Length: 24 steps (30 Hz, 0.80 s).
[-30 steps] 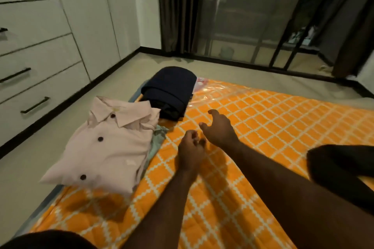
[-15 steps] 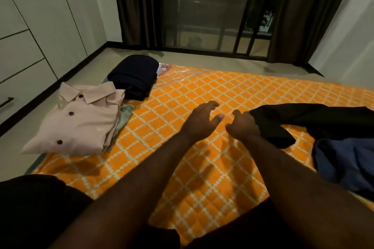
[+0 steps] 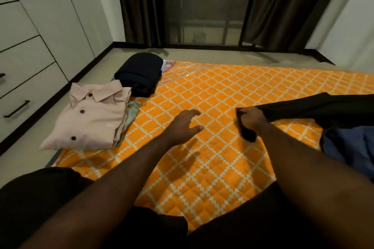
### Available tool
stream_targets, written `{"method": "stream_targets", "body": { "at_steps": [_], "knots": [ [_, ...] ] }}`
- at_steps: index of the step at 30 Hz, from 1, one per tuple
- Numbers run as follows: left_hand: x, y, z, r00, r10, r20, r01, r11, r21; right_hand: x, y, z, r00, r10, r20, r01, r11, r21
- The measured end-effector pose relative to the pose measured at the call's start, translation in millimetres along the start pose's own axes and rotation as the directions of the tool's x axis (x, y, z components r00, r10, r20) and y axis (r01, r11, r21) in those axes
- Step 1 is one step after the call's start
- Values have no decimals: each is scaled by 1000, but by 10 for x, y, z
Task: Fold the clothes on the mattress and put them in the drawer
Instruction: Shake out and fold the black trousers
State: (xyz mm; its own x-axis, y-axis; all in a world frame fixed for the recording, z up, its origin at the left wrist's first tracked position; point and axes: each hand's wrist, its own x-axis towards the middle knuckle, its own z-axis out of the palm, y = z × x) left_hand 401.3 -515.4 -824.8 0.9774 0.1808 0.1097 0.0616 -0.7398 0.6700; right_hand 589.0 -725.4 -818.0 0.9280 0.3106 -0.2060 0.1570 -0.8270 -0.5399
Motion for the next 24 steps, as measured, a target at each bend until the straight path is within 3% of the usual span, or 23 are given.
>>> {"method": "stream_targets", "body": {
  "at_steps": [2, 4, 7, 11, 15, 17, 19, 21, 24],
  "knots": [
    [19, -23, 31, 985, -161, -62, 140, 957, -254, -60, -197, 144, 985, -142, 102, 128, 983, 130],
    [44, 7, 57, 935, -353, -28, 275, 774, -570, -195, -392, 310, 938, -283, 202, 238, 945, 223],
    [96, 98, 101, 883, -447, 140, 385, 521, -762, -459, -669, 441, 838, -485, 250, 368, 840, 398],
    [107, 53, 129, 881, -423, 212, 372, 345, -862, -605, -857, 507, 820, -456, 345, 171, 771, 613],
    [145, -155, 163, 859, -490, 151, 378, 407, -832, -573, -834, 488, 894, -232, 383, -126, 690, 713],
    [168, -163, 179, 837, -536, 106, 386, 442, -810, -471, -776, 424, 963, -29, 266, -175, 685, 708],
    [174, -133, 165, 825, -560, 73, 380, 453, -807, -320, -599, 328, 973, 225, 45, -210, 790, 576],
    [176, -119, 145, 812, -583, 25, 344, 443, -828, -212, -357, 230, 897, 422, -132, -321, 826, 463],
    [165, -165, 121, 801, -598, 11, 260, 332, -907, -164, -99, 27, 711, 668, -219, -434, 662, 610]
  ]
}}
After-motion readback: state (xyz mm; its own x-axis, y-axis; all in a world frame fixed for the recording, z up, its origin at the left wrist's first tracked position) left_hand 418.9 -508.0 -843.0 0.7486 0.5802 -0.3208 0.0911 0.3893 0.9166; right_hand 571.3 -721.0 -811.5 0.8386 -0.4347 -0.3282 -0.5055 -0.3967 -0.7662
